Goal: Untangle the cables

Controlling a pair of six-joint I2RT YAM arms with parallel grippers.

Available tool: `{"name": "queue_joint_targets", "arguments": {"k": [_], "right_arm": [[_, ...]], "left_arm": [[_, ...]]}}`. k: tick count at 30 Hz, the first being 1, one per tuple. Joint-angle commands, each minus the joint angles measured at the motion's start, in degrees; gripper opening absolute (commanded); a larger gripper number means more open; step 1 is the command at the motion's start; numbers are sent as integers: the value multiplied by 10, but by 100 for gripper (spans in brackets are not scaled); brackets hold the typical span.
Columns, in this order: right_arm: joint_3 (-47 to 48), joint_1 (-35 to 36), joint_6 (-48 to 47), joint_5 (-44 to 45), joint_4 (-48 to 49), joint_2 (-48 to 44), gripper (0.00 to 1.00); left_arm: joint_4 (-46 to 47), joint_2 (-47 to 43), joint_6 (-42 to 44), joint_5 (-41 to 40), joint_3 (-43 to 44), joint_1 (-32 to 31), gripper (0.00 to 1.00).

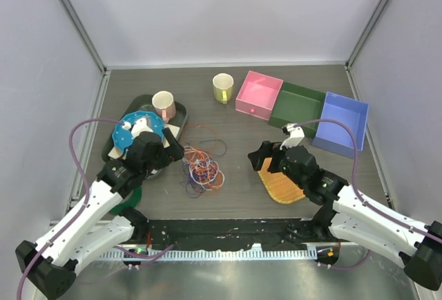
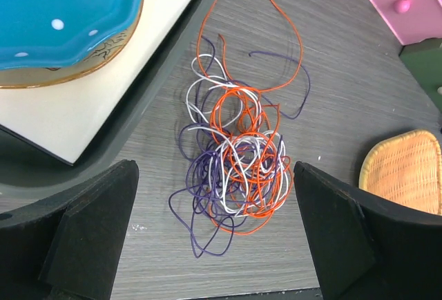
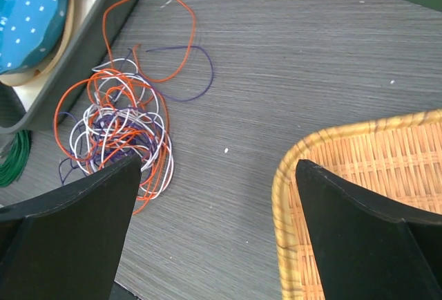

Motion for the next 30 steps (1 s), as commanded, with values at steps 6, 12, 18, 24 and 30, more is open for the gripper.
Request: {"name": "queue_joint_targets", "arguments": {"k": [6,12,18,24,30], "right_arm": [[-41,3,-8,-136,166,-26,100],[27,22,-6,-194,200,155,96],[96,59,-10,-202,230,298,95],[74,62,-27,-185,253,284,95],[48,63,-43,-168,234,235,95]], "left_arm": [[51,-39,5,7,-46,-2,100],[132,15,25,94,-77,-2,100],[259,78,5,120,-110,-2,72],[303,162,12,151,-83,-2,10],[350,195,11,221,-78,-3,0]]}}
